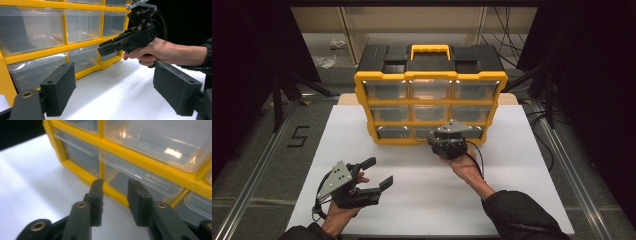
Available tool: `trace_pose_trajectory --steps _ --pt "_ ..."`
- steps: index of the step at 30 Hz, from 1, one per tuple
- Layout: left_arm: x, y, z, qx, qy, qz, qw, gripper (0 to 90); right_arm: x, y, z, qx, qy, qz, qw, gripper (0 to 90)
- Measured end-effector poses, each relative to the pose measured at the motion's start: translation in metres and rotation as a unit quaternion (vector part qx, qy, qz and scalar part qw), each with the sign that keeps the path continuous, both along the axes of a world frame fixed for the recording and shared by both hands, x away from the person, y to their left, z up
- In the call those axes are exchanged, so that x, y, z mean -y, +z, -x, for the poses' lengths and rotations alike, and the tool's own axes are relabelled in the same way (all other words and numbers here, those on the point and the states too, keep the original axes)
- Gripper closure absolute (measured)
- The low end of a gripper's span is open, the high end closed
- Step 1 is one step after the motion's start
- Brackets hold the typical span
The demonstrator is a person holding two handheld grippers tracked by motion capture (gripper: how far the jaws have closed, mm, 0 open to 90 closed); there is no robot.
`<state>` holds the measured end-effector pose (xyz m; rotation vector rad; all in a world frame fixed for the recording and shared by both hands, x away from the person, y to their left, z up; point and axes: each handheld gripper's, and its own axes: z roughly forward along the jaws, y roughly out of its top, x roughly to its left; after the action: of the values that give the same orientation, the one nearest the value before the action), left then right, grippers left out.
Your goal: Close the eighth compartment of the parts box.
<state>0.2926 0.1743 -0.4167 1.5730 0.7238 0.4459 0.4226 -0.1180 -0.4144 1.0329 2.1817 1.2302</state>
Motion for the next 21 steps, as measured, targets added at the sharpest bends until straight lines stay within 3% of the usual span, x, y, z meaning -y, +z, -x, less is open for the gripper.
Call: trace_pose_trajectory --steps 13,21 --pt "-0.001 0.000 0.000 -0.004 0.000 0.004 1.0000 17.6 0.004 0.023 0.025 0.011 0.027 -0.052 0.9982 44.8" --pt "-0.001 0.000 0.000 -0.006 0.001 0.005 1.0000 17.6 0.005 0.028 0.039 0.022 0.043 -0.063 0.9969 37.0"
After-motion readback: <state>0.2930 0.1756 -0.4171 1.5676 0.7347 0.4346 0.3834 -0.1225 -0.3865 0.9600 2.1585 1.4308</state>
